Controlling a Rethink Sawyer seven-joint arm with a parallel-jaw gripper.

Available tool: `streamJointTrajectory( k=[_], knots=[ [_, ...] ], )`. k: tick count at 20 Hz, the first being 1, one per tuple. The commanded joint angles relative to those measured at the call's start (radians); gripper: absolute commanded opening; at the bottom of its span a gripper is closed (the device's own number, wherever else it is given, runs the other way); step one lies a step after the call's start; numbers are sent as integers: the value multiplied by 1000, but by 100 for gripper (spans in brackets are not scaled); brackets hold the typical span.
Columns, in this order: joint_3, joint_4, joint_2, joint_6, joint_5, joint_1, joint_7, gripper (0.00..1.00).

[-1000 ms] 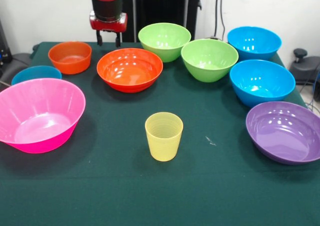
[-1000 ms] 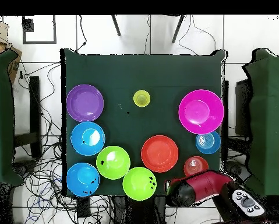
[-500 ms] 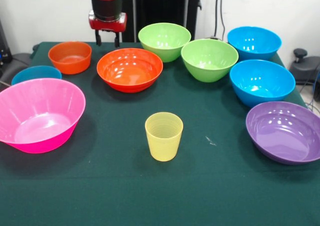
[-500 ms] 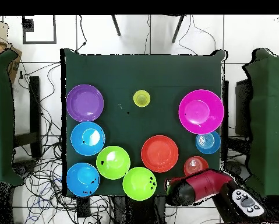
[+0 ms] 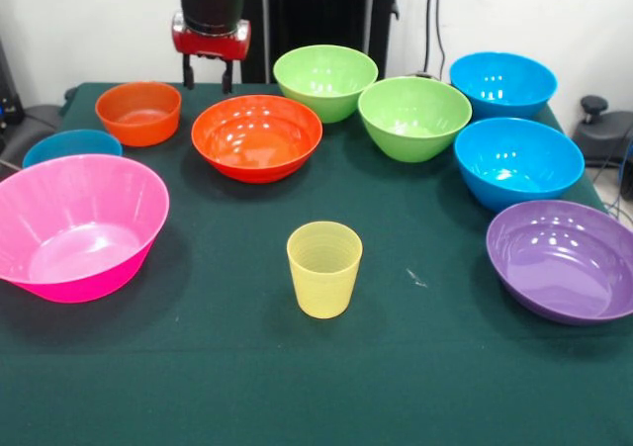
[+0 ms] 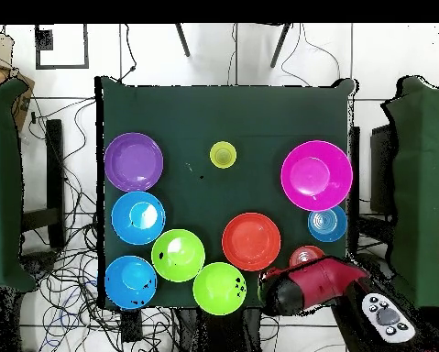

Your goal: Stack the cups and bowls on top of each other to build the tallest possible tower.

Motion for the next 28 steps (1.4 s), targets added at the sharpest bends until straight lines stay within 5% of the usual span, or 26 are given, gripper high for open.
streamJointTrajectory(
  k=[1,14,28],
  knots=[
    [193,9,-110,165,125,-47,-407,100],
    [397,59,-139,306,246,-244,-695,100],
    [549,63,-134,338,204,-332,-994,100]
  ],
)
